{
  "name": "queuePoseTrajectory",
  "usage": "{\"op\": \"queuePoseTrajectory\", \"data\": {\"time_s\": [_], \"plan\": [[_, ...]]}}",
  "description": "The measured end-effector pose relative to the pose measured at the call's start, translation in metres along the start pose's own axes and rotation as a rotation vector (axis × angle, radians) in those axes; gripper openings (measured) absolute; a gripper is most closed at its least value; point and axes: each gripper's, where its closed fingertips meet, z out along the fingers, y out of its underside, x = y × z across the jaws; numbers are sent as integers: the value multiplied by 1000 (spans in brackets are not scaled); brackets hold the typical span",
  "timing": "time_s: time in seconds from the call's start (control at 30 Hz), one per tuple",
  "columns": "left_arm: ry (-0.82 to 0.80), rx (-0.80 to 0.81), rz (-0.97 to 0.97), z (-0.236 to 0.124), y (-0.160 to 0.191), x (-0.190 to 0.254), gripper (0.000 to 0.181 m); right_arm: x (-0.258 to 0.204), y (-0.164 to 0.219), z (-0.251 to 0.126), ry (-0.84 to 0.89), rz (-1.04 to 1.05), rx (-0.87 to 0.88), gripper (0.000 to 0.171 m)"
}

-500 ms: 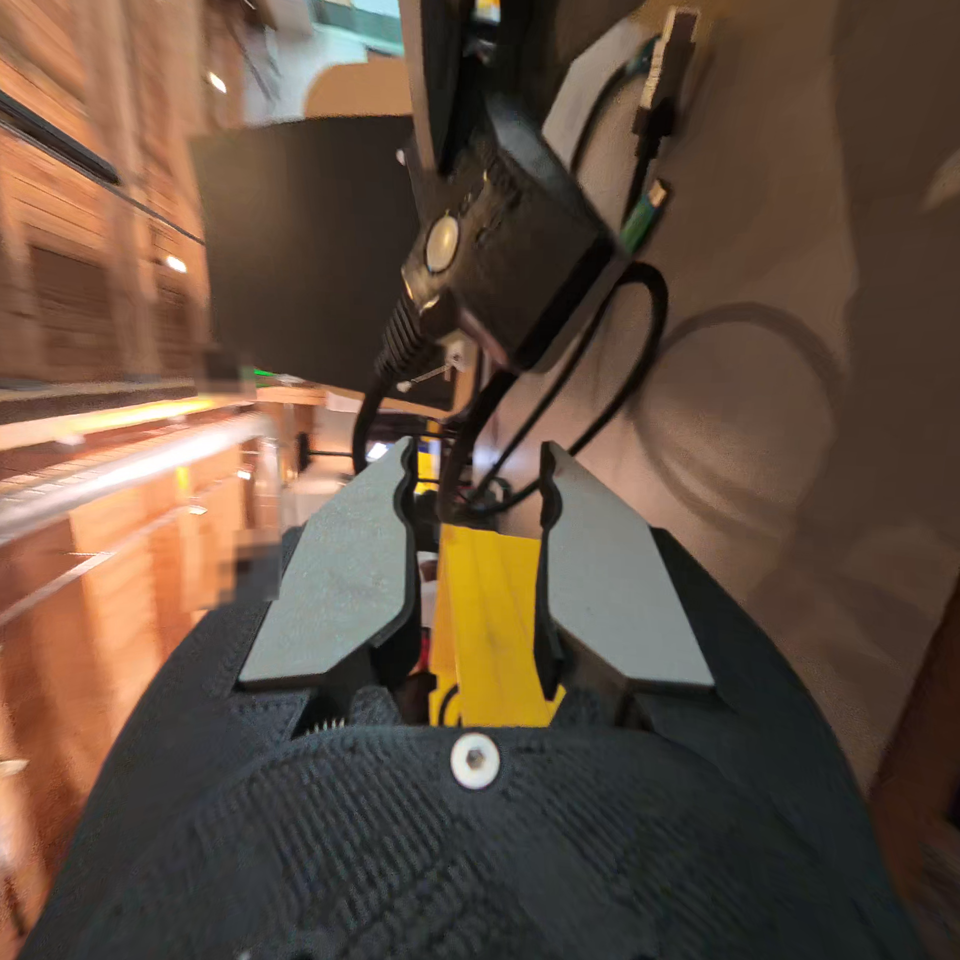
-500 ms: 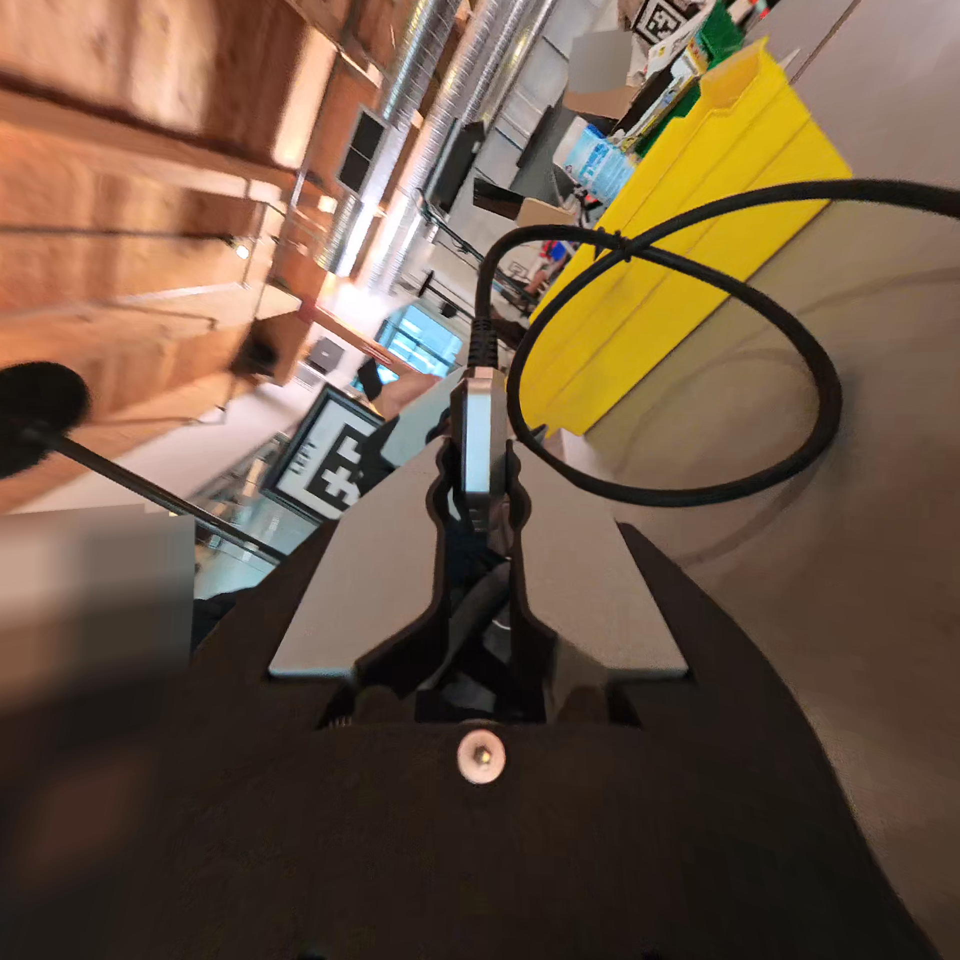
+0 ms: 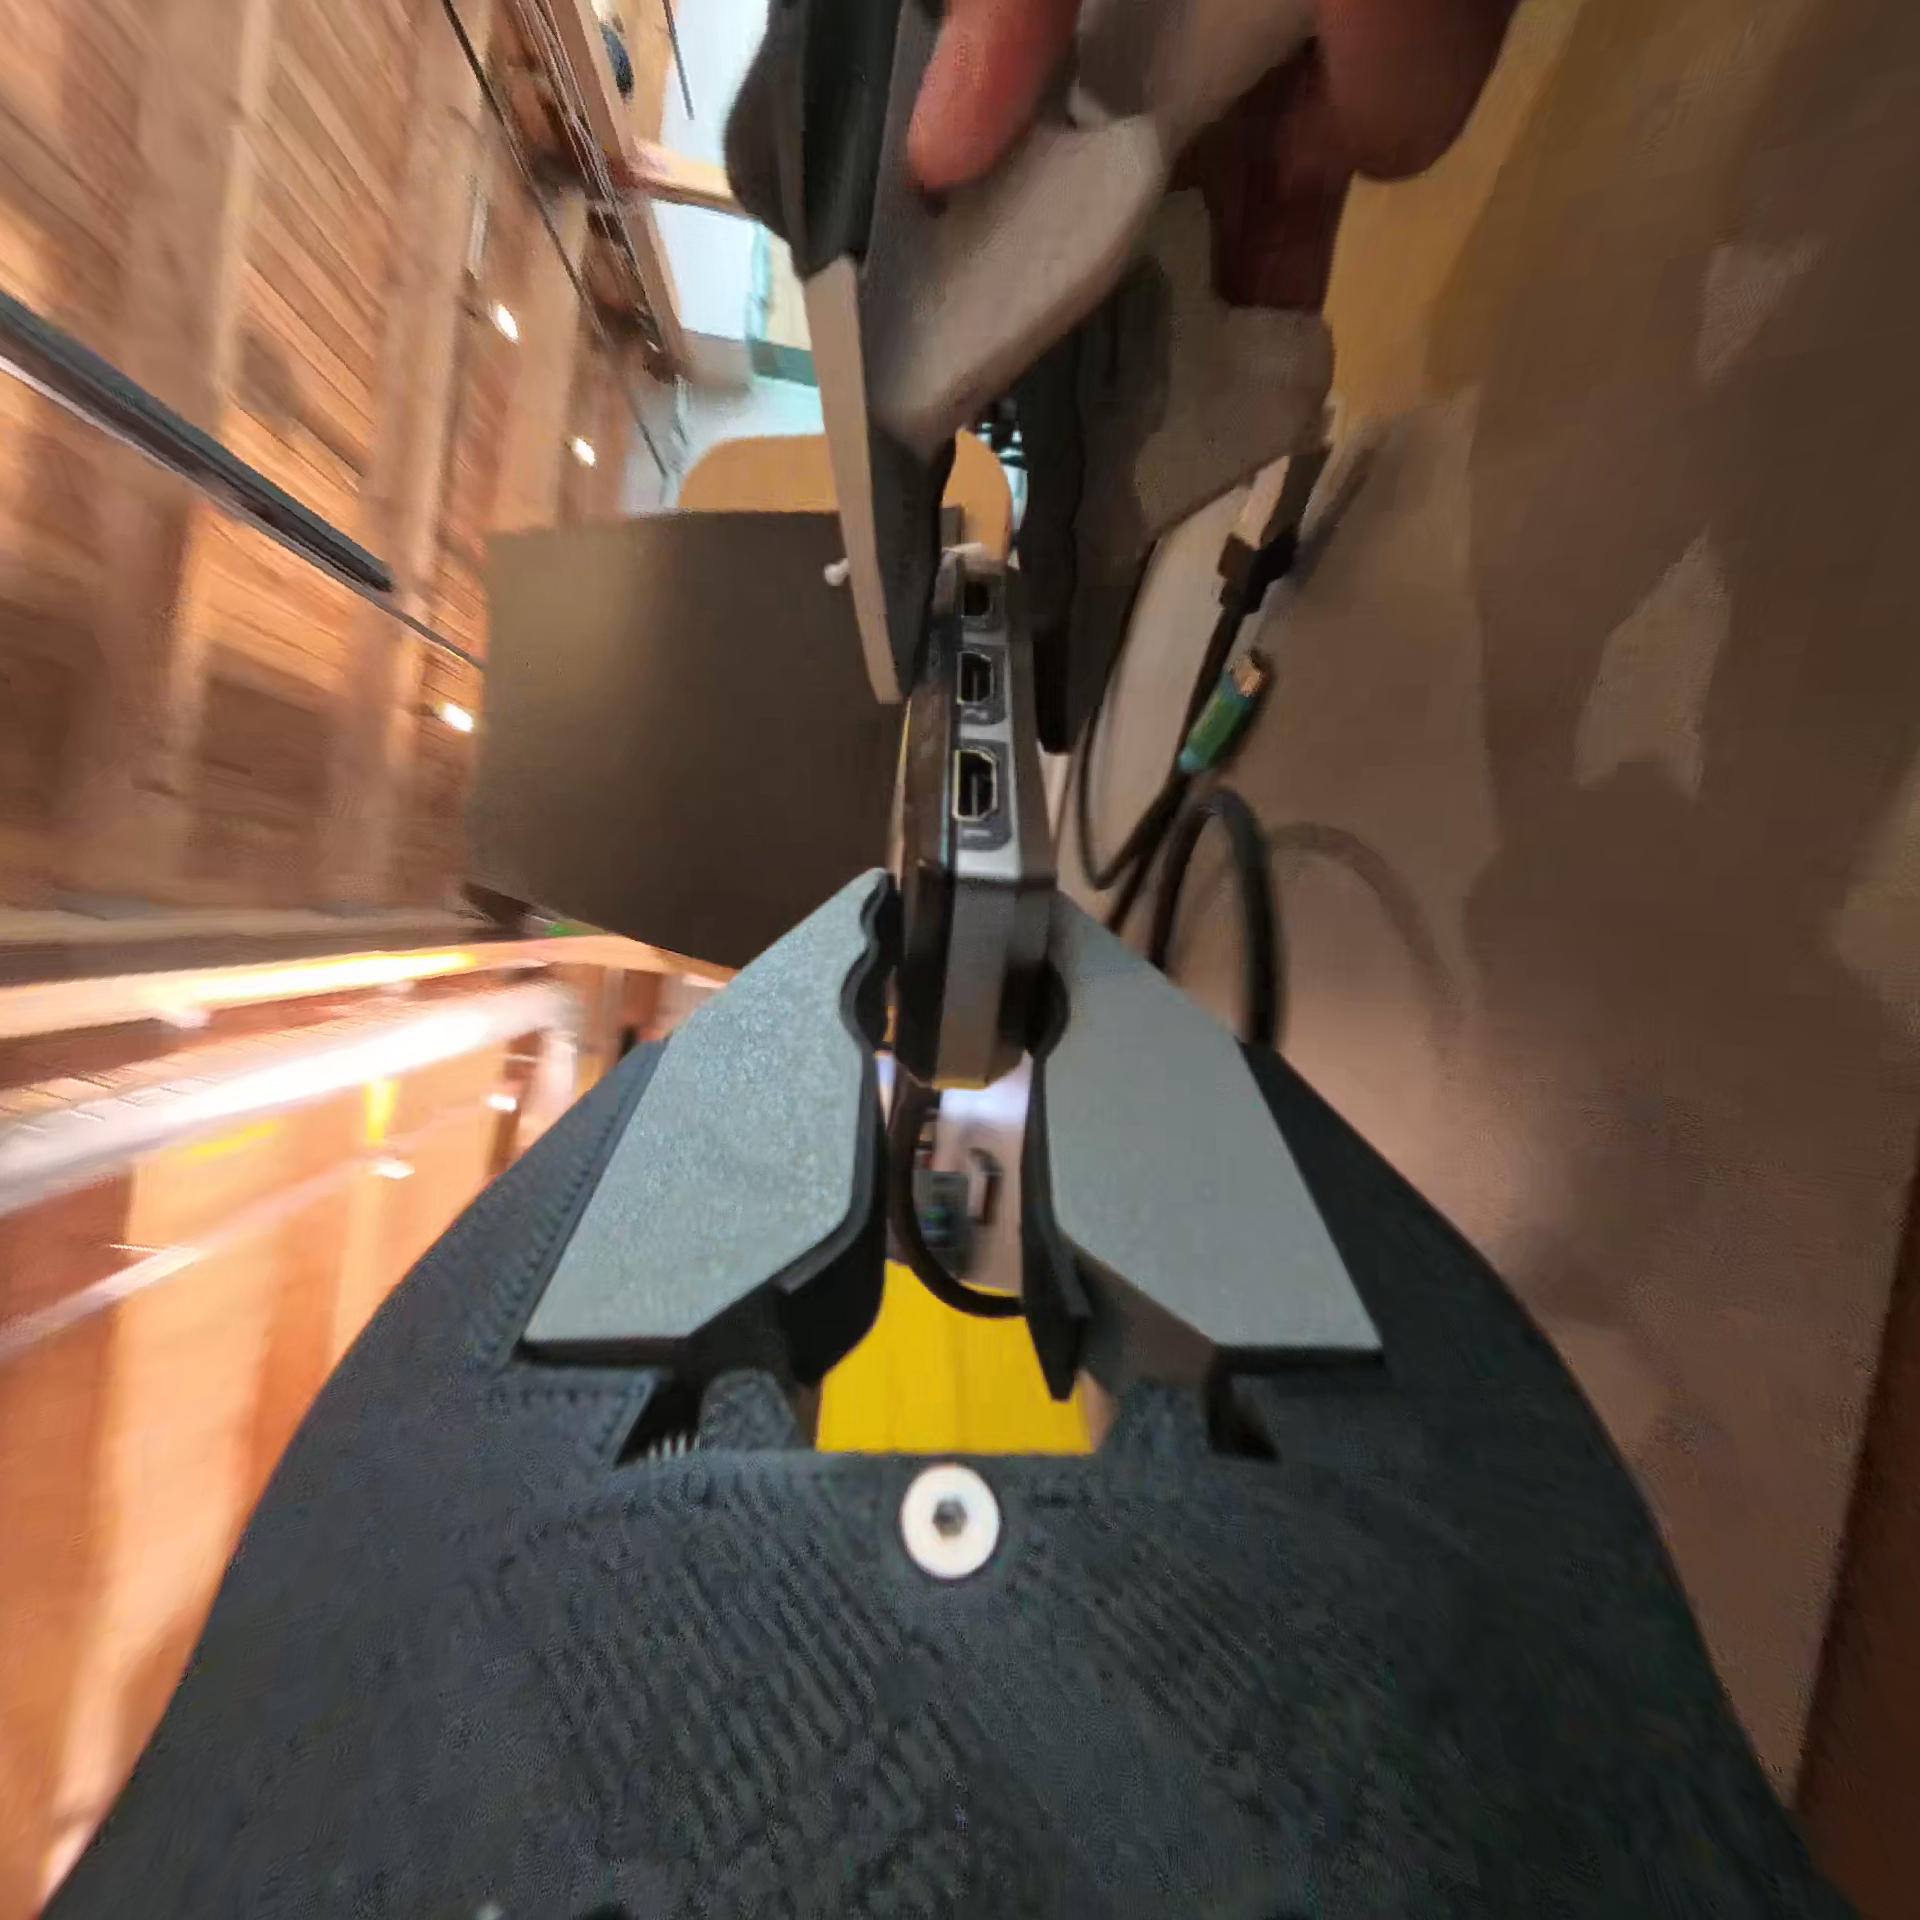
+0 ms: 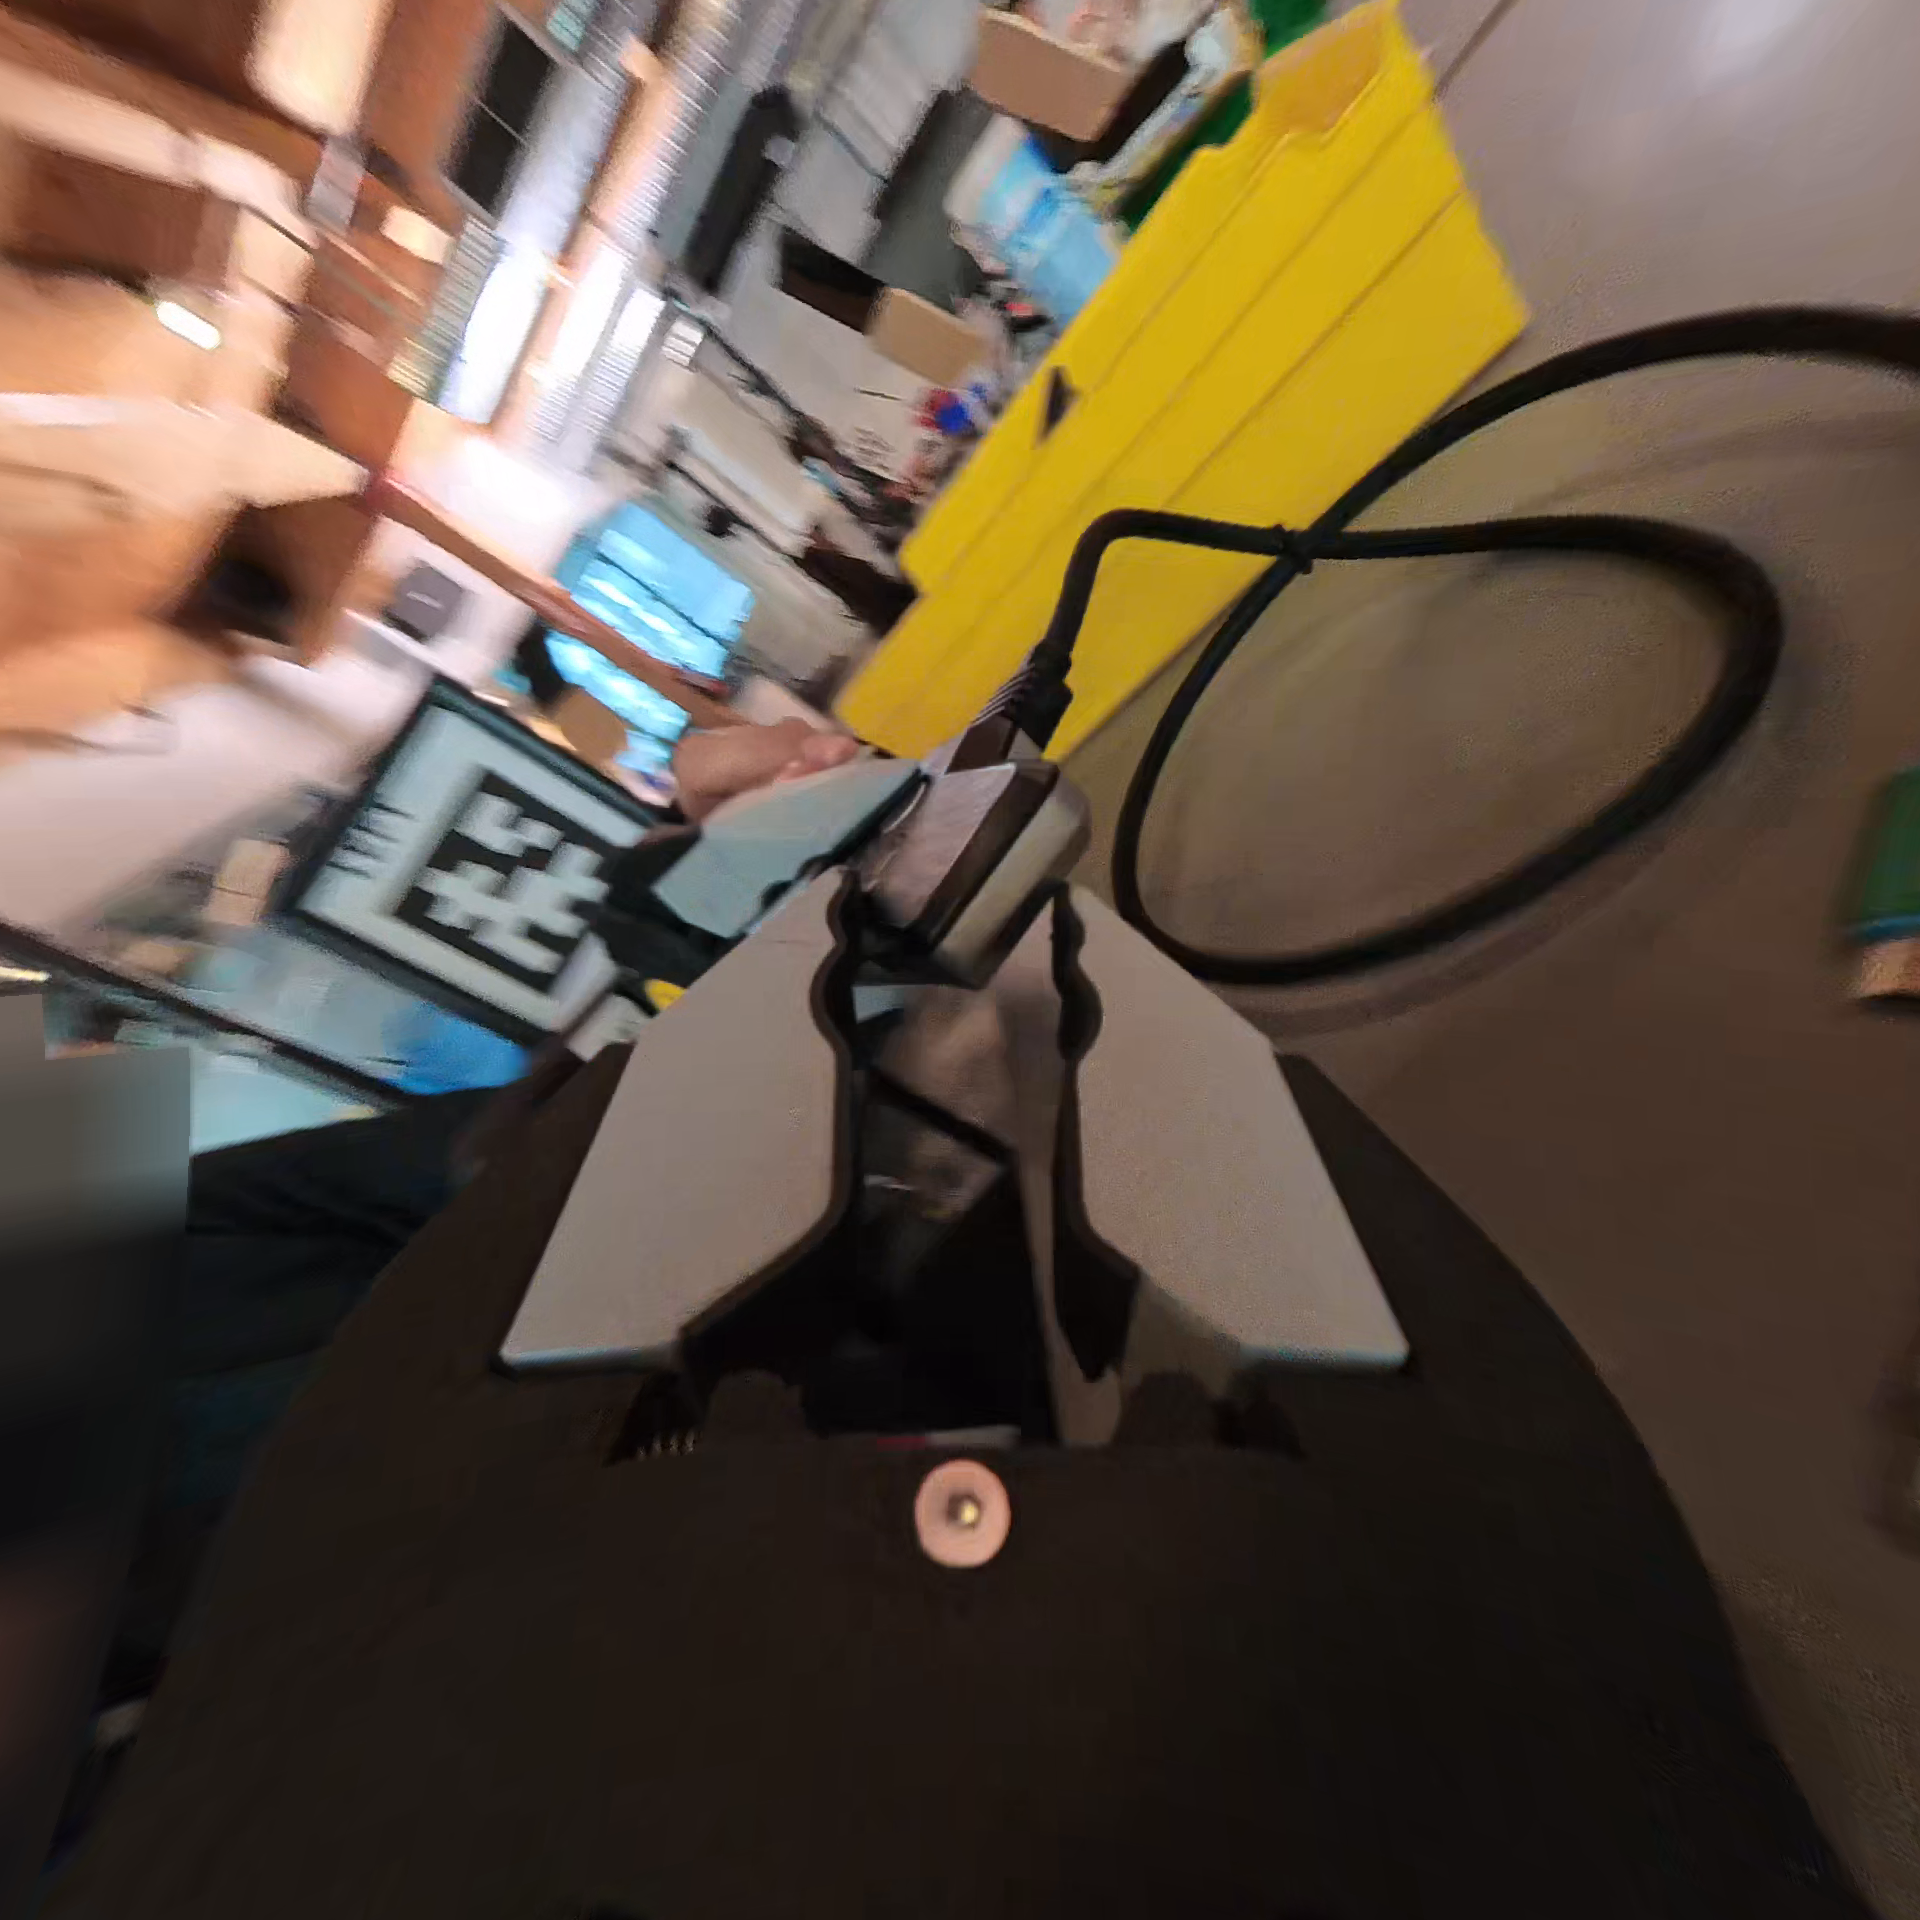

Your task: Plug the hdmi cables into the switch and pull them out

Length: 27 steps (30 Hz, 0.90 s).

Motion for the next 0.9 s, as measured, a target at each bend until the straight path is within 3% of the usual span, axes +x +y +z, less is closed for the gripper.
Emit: {"op": "queuePoseTrajectory", "data": {"time_s": [0.07,0.17,0.33,0.43,0.7,0.83,0.9], "plan": [[46,-15,-109,7,1,7,20,11,-6,-9,173,-158,-29,40],[45,-81,-177,21,12,19,20,32,-23,-40,422,-356,-19,32],[106,-166,-323,34,46,44,21,28,-44,-83,538,-519,23,40],[92,-164,-331,32,46,42,21,40,-37,-95,621,-546,-61,42],[271,-194,-383,40,55,65,22,58,-11,-102,747,-580,-300,41],[272,-195,-388,42,65,63,21,62,-25,-134,972,-564,-246,43],[263,-189,-383,42,64,61,22,54,-28,-135,952,-562,-200,42]]}}
